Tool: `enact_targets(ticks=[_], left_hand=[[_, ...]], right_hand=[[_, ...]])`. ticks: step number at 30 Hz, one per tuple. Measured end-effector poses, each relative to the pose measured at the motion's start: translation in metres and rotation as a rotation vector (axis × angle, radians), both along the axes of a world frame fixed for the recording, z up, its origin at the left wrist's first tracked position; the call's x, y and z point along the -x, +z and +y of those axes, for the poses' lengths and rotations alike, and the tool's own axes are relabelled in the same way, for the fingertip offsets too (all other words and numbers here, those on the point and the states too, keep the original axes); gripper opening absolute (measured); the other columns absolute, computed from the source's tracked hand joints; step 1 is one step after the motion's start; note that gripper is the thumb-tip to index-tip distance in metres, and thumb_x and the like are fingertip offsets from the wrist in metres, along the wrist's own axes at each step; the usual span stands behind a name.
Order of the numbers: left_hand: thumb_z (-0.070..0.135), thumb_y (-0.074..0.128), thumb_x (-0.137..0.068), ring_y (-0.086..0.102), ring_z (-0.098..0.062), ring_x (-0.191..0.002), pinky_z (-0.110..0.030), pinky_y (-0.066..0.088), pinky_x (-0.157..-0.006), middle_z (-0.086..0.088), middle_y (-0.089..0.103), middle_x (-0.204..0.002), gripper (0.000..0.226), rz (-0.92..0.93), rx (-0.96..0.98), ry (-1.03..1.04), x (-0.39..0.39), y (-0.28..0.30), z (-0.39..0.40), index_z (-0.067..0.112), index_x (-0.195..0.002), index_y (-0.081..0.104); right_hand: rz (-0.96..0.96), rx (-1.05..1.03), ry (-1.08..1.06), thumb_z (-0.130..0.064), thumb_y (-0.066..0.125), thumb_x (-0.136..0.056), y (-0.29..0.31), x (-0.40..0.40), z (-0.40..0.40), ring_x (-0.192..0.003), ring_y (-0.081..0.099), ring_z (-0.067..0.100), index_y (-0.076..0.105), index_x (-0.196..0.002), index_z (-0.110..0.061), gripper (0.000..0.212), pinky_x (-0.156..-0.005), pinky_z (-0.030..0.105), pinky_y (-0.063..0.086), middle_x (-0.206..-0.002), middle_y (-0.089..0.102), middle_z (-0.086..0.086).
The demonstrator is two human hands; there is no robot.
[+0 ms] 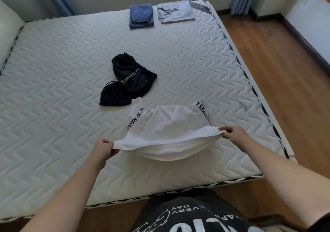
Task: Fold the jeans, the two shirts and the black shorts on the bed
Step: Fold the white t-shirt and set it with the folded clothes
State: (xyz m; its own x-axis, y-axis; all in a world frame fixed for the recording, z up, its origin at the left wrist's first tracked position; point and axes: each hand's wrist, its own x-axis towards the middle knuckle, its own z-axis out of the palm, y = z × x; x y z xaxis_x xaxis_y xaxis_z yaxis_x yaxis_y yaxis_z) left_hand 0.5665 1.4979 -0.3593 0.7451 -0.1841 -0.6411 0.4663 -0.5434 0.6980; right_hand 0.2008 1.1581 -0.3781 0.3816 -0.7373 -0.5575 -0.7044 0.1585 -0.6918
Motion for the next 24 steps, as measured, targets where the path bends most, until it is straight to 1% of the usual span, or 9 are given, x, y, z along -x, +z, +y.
enact_targets(ticks=[1,3,6,8,10,14,17,21,24], left_hand=[[0.001,0.048,-0.1,0.06,-0.031,-0.075,-0.024,0.056,-0.045,-0.023,0.052,-0.101,0.003,0.018,-0.026,0.007,0.003,-0.005,0.001,-0.002,-0.101,0.048],[0.002,0.049,-0.1,0.062,-0.036,-0.082,-0.025,0.056,-0.044,-0.026,0.053,-0.107,0.017,0.038,-0.1,0.015,0.007,-0.02,0.007,-0.007,-0.114,0.045],[0.0,0.046,-0.1,0.06,-0.037,-0.098,-0.031,0.057,-0.054,-0.023,0.053,-0.108,0.007,0.102,-0.177,0.011,0.018,-0.031,0.014,-0.005,-0.104,0.049],[0.005,0.042,-0.103,0.062,-0.034,-0.089,-0.036,0.054,-0.065,-0.018,0.057,-0.099,0.017,0.117,-0.254,-0.021,0.022,-0.04,0.02,-0.005,-0.111,0.053],[0.012,0.04,-0.104,0.065,-0.034,-0.077,-0.036,0.051,-0.06,-0.019,0.059,-0.1,0.02,0.139,-0.294,-0.05,0.03,-0.046,0.027,0.001,-0.118,0.051],[0.02,0.04,-0.104,0.065,-0.03,-0.071,-0.031,0.05,-0.055,-0.024,0.064,-0.097,0.031,0.081,-0.36,-0.163,0.043,-0.056,0.026,-0.003,-0.11,0.059],[0.024,0.043,-0.104,0.066,-0.027,-0.08,-0.031,0.051,-0.057,-0.019,0.065,-0.099,0.03,0.065,-0.336,-0.24,0.052,-0.053,0.006,0.001,-0.108,0.062],[0.025,0.045,-0.104,0.065,-0.024,-0.078,-0.032,0.051,-0.062,-0.015,0.066,-0.098,0.027,0.075,-0.188,-0.224,0.049,-0.039,-0.045,0.005,-0.109,0.062],[0.021,0.047,-0.102,0.064,-0.021,-0.071,-0.031,0.052,-0.065,-0.019,0.065,-0.092,0.026,0.043,-0.069,-0.131,0.022,-0.02,-0.103,0.001,-0.102,0.064]], right_hand=[[-0.047,-0.088,-0.034,-0.005,0.066,-0.088,-0.004,0.0,0.003,-0.09,0.064,0.021,0.071,-0.109,-0.01,0.022,-0.087,0.034,0.053,-0.101,0.068,0.013],[-0.122,-0.185,-0.15,-0.017,0.072,-0.088,-0.016,0.001,0.01,-0.089,0.064,0.02,0.072,-0.107,-0.003,0.024,-0.091,0.033,0.055,-0.098,0.07,0.012],[-0.083,-0.136,-0.283,-0.014,0.071,-0.088,-0.036,0.007,0.015,-0.078,0.063,0.018,0.068,-0.108,0.006,0.028,-0.079,0.028,0.057,-0.09,0.067,0.013],[0.007,-0.133,-0.315,-0.008,0.074,-0.085,-0.045,0.014,0.016,-0.075,0.061,0.022,0.061,-0.113,0.004,0.033,-0.076,0.034,0.056,-0.09,0.064,0.015],[0.132,-0.21,-0.336,-0.008,0.076,-0.083,-0.05,0.02,0.015,-0.076,0.06,0.025,0.055,-0.115,-0.003,0.039,-0.074,0.035,0.057,-0.093,0.06,0.016],[0.305,-0.448,-0.359,-0.011,0.07,-0.089,-0.055,0.028,0.012,-0.068,0.055,0.015,0.054,-0.117,0.013,0.041,-0.041,0.017,0.049,-0.079,0.057,0.01],[0.289,-0.47,-0.381,-0.02,0.062,-0.096,-0.058,0.025,0.005,-0.069,0.052,0.015,0.055,-0.119,0.007,0.036,-0.053,0.024,0.052,-0.08,0.055,0.009],[0.024,-0.439,-0.552,-0.021,0.049,-0.102,-0.046,-0.004,-0.022,-0.085,0.06,0.025,0.056,-0.117,-0.004,0.023,-0.068,0.03,0.05,-0.088,0.06,0.007],[-0.148,-0.408,-0.701,-0.013,0.047,-0.1,-0.02,-0.043,-0.063,-0.074,0.061,0.026,0.056,-0.105,-0.002,0.015,-0.071,0.037,0.056,-0.088,0.062,0.016]])
